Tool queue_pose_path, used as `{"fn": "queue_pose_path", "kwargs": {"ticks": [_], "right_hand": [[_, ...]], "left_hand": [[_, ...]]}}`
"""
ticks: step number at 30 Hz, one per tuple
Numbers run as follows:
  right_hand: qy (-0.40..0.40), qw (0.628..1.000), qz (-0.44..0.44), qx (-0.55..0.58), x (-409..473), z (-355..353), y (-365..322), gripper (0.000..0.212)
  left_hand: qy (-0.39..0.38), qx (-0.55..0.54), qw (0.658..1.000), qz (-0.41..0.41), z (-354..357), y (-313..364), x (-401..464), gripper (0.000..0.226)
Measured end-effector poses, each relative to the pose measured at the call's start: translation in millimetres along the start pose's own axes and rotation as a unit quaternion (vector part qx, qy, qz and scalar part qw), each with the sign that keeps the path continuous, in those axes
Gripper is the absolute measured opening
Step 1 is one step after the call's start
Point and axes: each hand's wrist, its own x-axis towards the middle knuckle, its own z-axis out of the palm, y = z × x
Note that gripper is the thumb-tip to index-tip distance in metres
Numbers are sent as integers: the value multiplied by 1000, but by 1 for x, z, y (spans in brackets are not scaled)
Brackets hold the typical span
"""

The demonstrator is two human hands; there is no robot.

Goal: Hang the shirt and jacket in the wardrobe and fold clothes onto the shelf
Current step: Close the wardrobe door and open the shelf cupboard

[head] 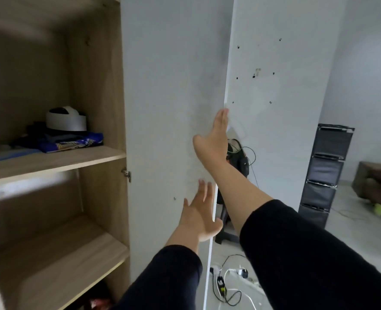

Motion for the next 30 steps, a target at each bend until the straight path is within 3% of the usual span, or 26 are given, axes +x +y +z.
{"fn": "queue_pose_path", "kwargs": {"ticks": [13,18,23,30], "right_hand": [[28,999,40,21,42,-7,43,80],[-16,999,13,-49,40,-13,45,80],[29,981,-29,-190,2,2,35,65],[-132,971,-69,-187,-69,70,9,50]], "left_hand": [[-66,-19,998,9,-4,11,41,96],[-91,-1,996,11,-18,12,33,91],[-84,8,996,-39,-44,-27,-2,78],[-42,31,984,-169,-109,-110,-93,66]]}}
